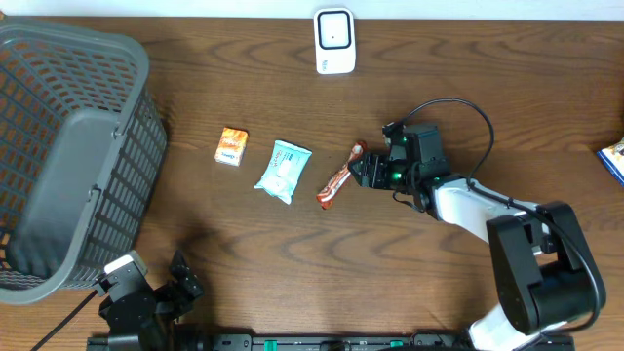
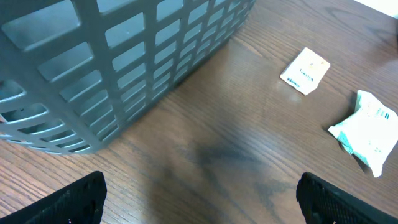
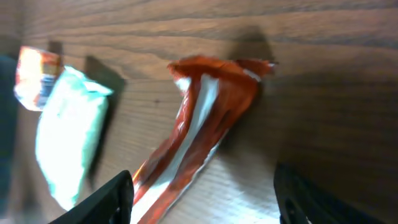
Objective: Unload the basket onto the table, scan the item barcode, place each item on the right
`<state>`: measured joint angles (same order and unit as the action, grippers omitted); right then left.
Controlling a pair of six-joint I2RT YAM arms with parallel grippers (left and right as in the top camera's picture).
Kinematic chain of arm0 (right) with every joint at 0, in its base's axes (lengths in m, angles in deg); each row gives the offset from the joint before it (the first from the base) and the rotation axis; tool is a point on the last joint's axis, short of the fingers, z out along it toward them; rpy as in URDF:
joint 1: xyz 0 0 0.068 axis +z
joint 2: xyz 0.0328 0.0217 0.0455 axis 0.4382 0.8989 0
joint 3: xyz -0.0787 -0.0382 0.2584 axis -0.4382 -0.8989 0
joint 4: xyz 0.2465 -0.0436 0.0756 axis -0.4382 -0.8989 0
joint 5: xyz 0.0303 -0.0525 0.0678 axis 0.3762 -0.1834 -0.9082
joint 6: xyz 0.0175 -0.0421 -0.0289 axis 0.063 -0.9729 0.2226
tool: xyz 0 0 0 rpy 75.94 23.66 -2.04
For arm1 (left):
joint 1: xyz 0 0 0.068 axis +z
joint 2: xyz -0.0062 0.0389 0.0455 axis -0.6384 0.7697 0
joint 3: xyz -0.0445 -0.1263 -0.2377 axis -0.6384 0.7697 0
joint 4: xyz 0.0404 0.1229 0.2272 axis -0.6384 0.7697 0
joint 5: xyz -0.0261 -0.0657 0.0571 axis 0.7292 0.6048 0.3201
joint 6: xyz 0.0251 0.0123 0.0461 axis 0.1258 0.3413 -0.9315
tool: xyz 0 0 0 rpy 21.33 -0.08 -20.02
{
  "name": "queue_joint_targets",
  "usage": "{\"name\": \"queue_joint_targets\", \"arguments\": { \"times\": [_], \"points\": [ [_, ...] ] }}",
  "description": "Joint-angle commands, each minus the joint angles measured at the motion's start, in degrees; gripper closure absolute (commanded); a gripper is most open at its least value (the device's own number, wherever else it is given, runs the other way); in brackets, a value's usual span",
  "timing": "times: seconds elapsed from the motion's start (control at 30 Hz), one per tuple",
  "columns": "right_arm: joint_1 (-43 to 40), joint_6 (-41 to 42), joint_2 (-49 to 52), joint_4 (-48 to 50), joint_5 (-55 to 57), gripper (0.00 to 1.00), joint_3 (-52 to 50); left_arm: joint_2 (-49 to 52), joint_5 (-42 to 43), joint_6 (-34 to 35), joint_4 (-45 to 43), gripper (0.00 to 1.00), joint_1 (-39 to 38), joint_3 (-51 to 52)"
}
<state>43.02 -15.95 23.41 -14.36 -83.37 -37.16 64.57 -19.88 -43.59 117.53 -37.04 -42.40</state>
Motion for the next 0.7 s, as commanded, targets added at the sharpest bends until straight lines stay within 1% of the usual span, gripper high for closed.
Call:
{"name": "queue_joint_targets", "arguments": {
  "times": [0.0, 0.03, 0.07, 0.1, 0.2, 0.27, 0.33, 0.43, 0.5, 0.53, 0.57, 0.6, 0.63, 0.67],
  "points": [
    [-0.17, 3.32, -7.34, -0.11, -4.02, 0.26, -0.42, -0.09, -0.33, 0.07, -0.02, 0.02, 0.2, 0.0],
    [-0.17, 3.63, -9.55, -0.44, -4.02, 0.21, -0.42, -0.09, -0.33, 0.07, -0.02, 0.02, 0.2, 0.0],
    [-0.2, 5.05, -12.44, -1.16, -3.93, 0.09, -0.37, -0.09, -0.33, 0.07, -0.02, 0.02, 0.2, 0.0],
    [-0.26, 6.88, -15.34, -2.03, -3.52, 0.01, -0.22, -0.09, -0.33, 0.07, -0.02, 0.02, 0.2, 0.0],
    [-0.68, 10.75, -24.11, -5.27, -3.32, 0.01, 0.72, -0.09, -0.33, 0.07, -0.02, 0.02, 0.2, 0.0],
    [-0.94, 10.93, -30.29, -6.08, -2.91, 0.01, 0.81, -0.09, -0.33, 0.07, -0.02, 0.02, 0.2, 0.0],
    [-0.83, 10.86, -34.4, -6.14, -1.64, 0.01, 0.81, -0.09, -0.33, 0.07, -0.02, 0.02, 0.2, 0.0],
    [-0.66, 4.87, -39.82, -8.85, -0.74, 0.01, 0.81, -0.09, -0.33, 0.07, -0.02, 0.02, 0.2, 0.0],
    [-0.66, 1.88, -41.31, -8.79, 1.2, 0.01, 0.79, -0.09, -0.33, 0.07, -0.02, 0.02, 0.2, 0.0],
    [-0.63, 3.15, -41.31, -8.85, 2.69, 0.02, 0.83, -0.09, -0.33, 0.07, -0.02, 0.02, 0.2, 0.0],
    [-0.55, 7.3, -41.09, -9.18, 4.07, 0.05, 0.83, -0.09, -0.33, 0.07, -0.02, 0.02, 0.2, 0.0],
    [-0.33, 10.95, -40.39, -10.34, 4.61, 0.1, 0.92, -0.09, -0.33, 0.07, -0.02, 0.02, 0.2, 0.0],
    [0.15, 12.5, -39.43, -11.13, 4.63, 0.13, 1.18, -0.09, -0.33, 0.07, -0.02, 0.02, 0.2, 0.0],
    [0.59, 12.39, -38.6, -11.3, 4.74, 0.13, 1.46, -0.09, -0.33, 0.07, -0.02, 0.02, 0.2, 0.0]
  ]
}}
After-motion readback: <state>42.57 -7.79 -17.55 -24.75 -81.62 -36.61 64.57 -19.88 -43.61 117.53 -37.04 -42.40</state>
